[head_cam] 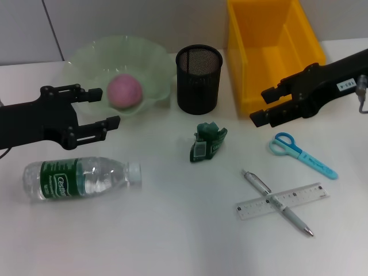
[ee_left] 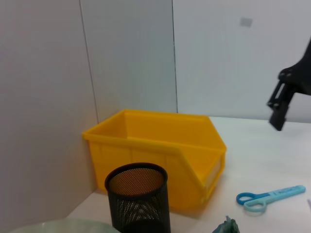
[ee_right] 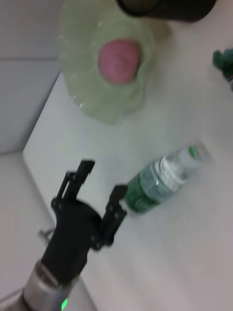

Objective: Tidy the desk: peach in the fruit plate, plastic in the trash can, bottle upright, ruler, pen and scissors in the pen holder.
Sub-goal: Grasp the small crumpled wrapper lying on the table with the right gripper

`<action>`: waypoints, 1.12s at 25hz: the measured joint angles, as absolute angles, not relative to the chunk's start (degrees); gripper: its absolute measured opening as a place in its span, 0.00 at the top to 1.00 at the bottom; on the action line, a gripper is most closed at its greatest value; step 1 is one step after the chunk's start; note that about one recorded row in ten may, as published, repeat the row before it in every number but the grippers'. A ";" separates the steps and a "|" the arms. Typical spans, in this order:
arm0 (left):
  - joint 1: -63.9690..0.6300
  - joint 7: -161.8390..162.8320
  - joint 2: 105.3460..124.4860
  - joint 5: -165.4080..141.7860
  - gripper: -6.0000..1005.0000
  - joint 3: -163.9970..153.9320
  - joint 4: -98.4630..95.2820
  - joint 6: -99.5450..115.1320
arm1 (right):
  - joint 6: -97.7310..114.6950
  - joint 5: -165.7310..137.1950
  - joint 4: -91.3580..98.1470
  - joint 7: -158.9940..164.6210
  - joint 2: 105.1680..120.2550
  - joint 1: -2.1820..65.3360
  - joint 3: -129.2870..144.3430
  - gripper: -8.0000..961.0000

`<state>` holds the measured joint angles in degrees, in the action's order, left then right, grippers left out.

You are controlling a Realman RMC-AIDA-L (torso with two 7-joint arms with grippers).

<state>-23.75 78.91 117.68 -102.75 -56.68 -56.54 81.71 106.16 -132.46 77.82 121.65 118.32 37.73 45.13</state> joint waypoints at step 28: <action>-25.66 78.40 118.04 -102.74 0.34 -57.00 -53.34 79.77 | 94.01 -143.60 70.91 125.82 118.84 42.83 57.37 0.27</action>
<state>-25.66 78.40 118.04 -102.74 -57.00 -53.34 79.77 94.01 -143.60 70.91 125.82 118.84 42.83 57.37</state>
